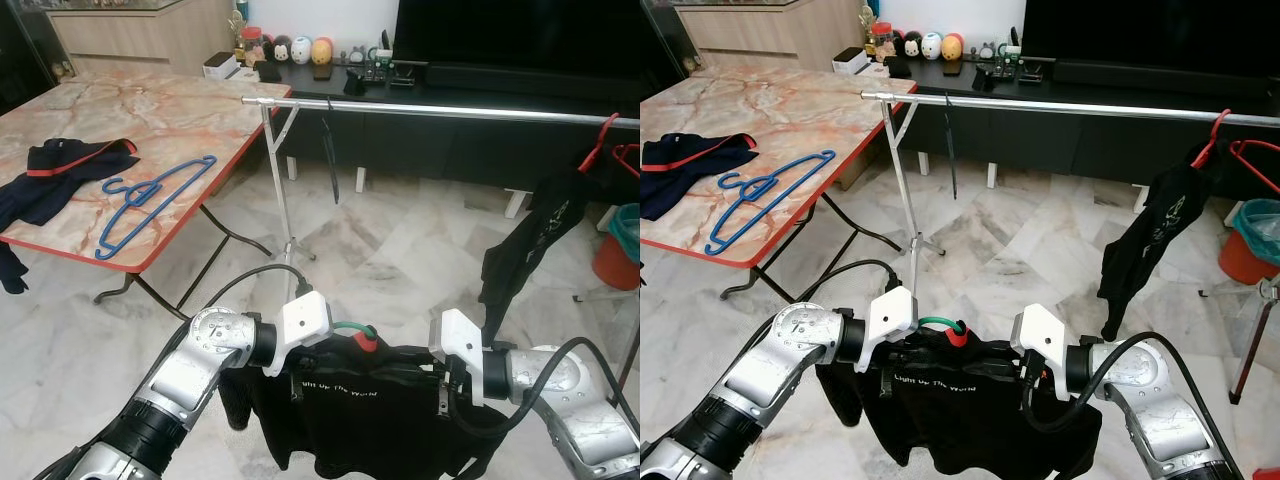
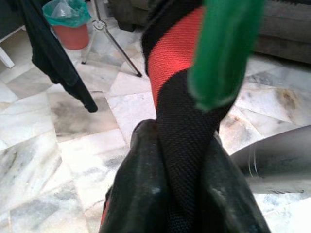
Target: Hang hanger
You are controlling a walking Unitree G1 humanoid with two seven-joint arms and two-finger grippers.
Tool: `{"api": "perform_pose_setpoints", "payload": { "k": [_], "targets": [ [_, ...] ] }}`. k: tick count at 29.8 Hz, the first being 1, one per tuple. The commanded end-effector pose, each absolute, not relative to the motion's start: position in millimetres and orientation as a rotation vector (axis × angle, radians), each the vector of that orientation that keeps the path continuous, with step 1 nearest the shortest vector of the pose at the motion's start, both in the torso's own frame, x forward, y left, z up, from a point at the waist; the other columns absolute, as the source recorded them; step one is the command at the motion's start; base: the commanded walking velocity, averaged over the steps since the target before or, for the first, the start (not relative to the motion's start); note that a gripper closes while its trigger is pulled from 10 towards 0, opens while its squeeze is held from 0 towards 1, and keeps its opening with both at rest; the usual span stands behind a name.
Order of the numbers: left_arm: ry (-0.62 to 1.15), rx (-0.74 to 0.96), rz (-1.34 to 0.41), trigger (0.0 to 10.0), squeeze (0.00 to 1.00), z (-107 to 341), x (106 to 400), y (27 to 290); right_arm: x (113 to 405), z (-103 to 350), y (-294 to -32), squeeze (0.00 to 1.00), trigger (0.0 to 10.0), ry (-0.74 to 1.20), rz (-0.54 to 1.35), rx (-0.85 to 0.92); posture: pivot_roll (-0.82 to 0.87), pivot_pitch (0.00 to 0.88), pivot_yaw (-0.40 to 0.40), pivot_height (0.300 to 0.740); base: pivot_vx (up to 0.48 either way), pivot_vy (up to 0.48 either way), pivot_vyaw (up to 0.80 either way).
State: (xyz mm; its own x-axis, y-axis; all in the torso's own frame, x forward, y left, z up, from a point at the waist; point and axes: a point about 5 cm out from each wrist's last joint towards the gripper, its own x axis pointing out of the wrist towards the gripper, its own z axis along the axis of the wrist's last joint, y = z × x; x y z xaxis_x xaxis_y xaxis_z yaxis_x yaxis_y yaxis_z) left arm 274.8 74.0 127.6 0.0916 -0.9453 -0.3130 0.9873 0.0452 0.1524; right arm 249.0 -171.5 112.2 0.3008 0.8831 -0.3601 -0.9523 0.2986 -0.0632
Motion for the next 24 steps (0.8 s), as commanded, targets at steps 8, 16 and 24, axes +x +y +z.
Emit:
{"api": "perform_pose_setpoints", "payload": {
  "k": [8,16,24],
  "targets": [
    [0.145,0.366,-1.561,0.0,0.00,127,269,67,258,128,-169,1.00,10.0,0.188,1.194,-0.286,0.03,0.009,0.044,0.740,0.000,0.000,0.00],
    [0.148,0.394,-1.575,0.0,0.00,127,268,70,268,133,-176,0.00,10.0,0.148,1.119,-0.345,0.02,0.011,0.043,0.740,0.000,0.000,0.00],
    [0.155,0.428,-1.548,0.0,0.00,122,272,71,262,140,-179,0.00,10.0,0.137,1.152,-0.321,0.02,0.010,0.042,0.740,0.000,0.000,0.00]
  ]
}}
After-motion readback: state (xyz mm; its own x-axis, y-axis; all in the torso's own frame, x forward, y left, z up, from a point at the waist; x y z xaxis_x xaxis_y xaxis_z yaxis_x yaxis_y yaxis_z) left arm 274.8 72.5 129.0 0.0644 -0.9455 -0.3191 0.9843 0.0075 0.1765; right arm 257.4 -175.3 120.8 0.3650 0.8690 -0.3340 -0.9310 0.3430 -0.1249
